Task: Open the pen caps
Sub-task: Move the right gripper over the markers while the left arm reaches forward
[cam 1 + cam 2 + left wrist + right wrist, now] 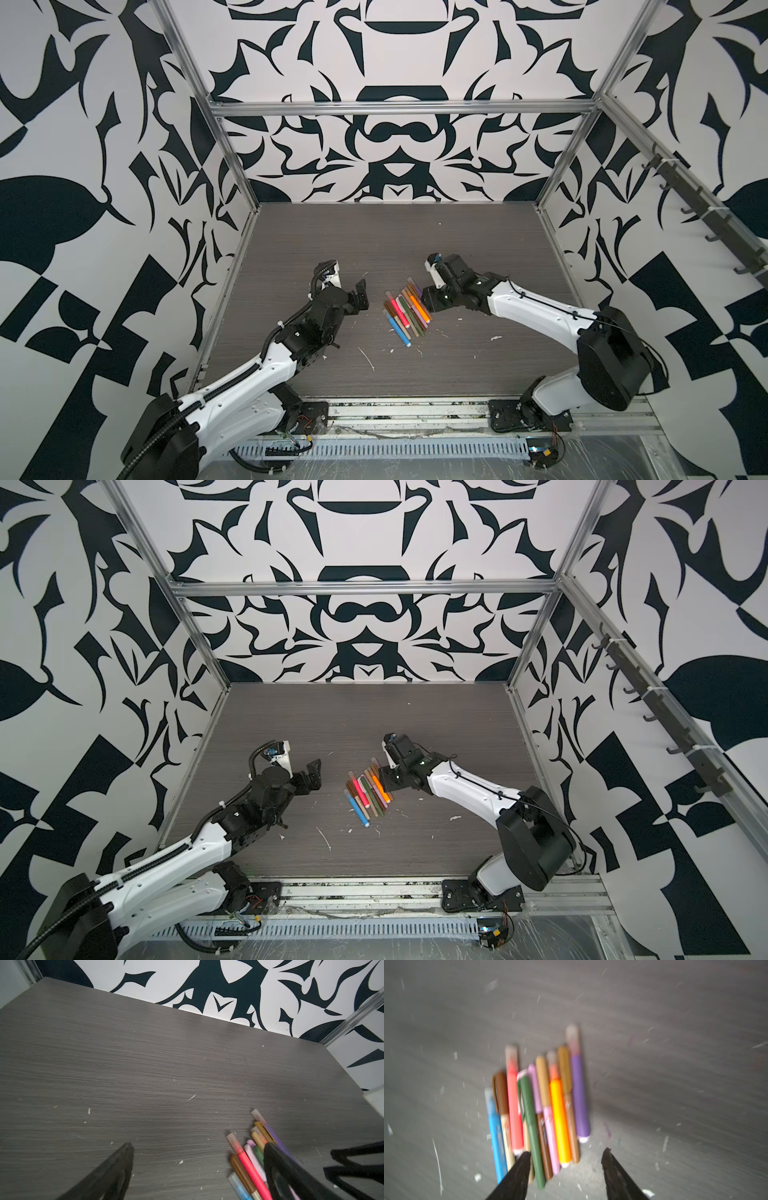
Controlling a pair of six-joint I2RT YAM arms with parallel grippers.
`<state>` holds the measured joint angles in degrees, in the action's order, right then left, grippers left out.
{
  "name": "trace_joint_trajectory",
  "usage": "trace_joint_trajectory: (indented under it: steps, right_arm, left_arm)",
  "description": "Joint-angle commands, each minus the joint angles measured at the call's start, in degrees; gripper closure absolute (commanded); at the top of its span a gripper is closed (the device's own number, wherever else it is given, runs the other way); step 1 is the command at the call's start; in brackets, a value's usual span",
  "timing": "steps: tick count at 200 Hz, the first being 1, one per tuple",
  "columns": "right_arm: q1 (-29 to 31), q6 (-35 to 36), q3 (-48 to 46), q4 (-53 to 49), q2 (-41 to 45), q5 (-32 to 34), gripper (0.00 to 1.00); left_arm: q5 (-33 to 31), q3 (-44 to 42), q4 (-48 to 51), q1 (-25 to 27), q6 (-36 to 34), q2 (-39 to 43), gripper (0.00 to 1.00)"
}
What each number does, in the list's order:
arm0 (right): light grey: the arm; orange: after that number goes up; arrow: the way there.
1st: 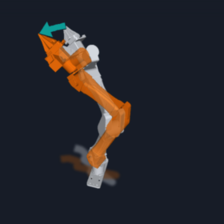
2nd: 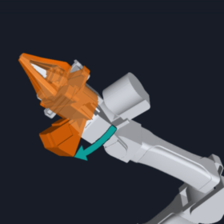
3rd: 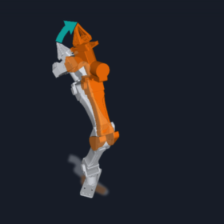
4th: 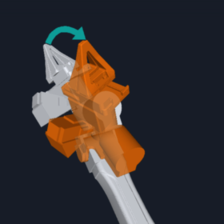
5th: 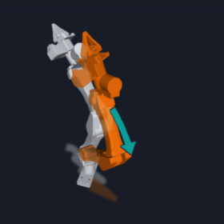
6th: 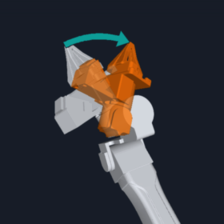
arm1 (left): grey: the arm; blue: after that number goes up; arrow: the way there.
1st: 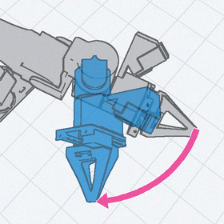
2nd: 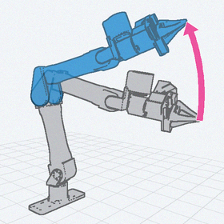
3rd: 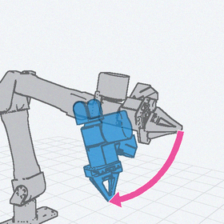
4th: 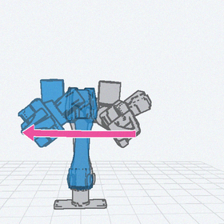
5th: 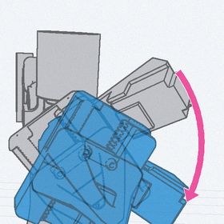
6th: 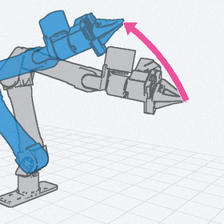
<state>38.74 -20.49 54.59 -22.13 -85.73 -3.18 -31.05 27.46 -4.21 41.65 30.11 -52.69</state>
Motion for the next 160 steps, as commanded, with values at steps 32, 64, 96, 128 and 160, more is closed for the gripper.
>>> trace_joint_trajectory:
  steps: [32, 64, 96, 128, 160]
  right_arm:
    - [4.1, -1.1, -0.2, 0.2, -4.0, 1.3, 0.62]
    - [3.1, 0.5, 3.0, -0.6, -7.6, 1.5, 0.68]
    - [1.9, 0.6, 7.3, -3.6, -12.9, 2.3, 0.83]
    - [1.0, 0.1, 5.7, -2.3, -11.1, 2.3, 0.84]
    - [-2.3, 1.2, 4.7, -1.0, -8.9, 2.1, 0.84]
  left_arm:
    - [0.7, -7.1, -4.9, 0.2, 5.7, 4.2, 0.01]
    - [2.0, -9.5, -6.6, 0.2, 5.1, 7.4, 0.01]
    - [2.5, -10.2, -7.5, 0.2, 4.0, 7.8, 0.01]
    - [-1.6, -10.8, -5.4, 0.1, 6.1, 9.2, 0.01]
    - [-1.7, -12.4, -6.2, 0.0, 6.4, 11.6, 0.01]
